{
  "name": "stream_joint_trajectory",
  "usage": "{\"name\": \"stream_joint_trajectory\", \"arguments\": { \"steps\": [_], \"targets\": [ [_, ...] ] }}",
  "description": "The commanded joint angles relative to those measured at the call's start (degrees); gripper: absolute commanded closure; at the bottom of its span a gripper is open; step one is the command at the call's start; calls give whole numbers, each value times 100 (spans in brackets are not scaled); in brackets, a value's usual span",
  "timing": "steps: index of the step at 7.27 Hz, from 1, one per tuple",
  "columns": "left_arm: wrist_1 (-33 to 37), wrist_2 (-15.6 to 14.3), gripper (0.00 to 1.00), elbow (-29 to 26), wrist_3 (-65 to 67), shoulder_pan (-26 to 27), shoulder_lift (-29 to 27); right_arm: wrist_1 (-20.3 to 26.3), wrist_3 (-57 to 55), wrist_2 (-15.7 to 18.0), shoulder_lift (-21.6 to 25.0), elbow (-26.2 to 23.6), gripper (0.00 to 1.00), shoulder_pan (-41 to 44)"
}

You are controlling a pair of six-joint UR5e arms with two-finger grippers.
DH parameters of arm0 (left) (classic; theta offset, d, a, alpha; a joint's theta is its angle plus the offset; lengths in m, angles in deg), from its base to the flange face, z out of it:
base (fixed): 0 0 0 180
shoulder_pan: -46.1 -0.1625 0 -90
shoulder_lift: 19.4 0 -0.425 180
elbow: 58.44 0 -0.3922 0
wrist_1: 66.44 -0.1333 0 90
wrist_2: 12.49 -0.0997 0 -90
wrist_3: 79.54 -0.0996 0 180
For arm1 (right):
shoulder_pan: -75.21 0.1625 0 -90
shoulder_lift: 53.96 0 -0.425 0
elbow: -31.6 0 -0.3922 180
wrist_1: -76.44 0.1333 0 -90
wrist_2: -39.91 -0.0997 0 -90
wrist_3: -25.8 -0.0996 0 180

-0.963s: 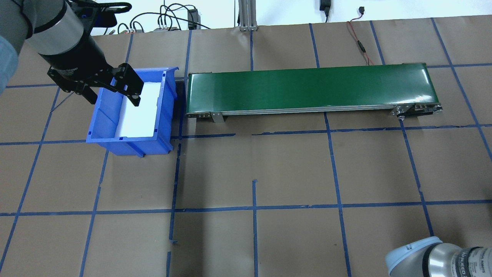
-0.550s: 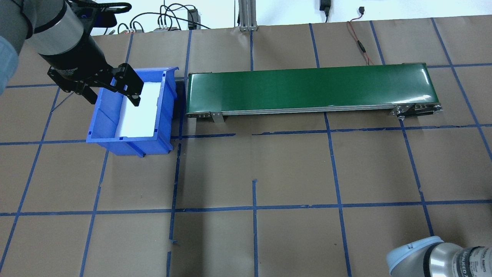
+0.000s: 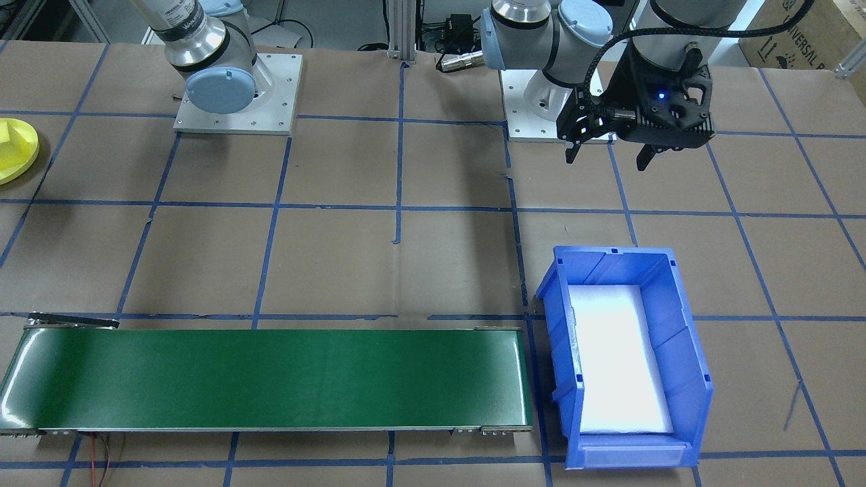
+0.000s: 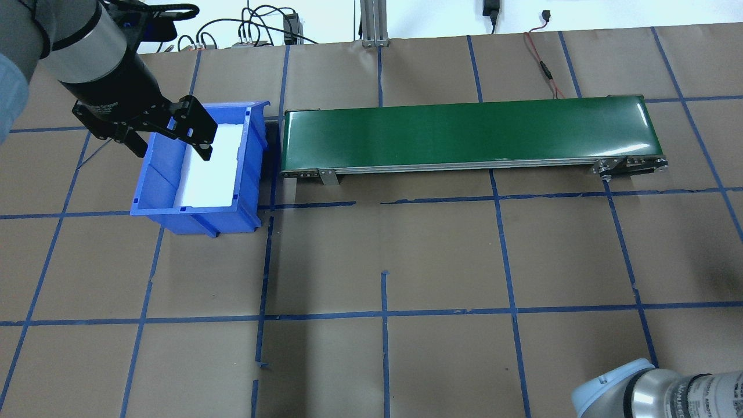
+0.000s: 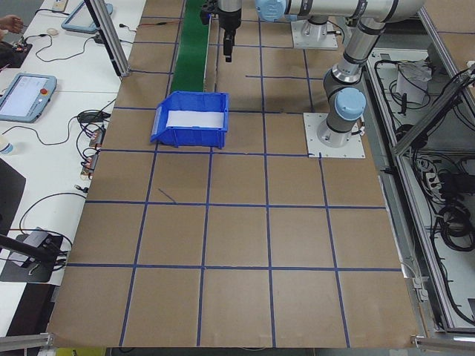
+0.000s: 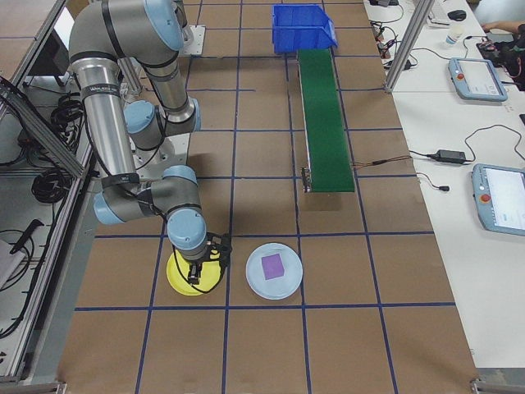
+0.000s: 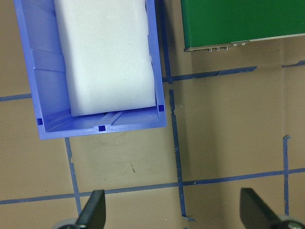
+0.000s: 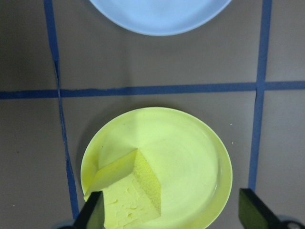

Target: Move block left to right into plate

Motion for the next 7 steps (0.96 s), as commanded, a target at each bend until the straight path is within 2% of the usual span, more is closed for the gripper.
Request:
{"name": "stream_joint_trajectory", "arguments": {
  "steps": [1,2,3,5,7],
  "targets": [
    [0,7,0,9,3,4,0,1475,-1123,36,271,1001,0,1196],
    [0,7,0,9,3,4,0,2110,-2122,1,490,1222,0,1794],
    [0,7,0,9,12,4,0,2403,-2915,-34,858,1181,0,2488],
    [0,7,0,9,12,4,9,2669,-4758,-35,1325,1154,0,4226],
    [0,7,0,9,12,4,0,2670,-6824,-165,1406,1163,0,5757]
  ]
}}
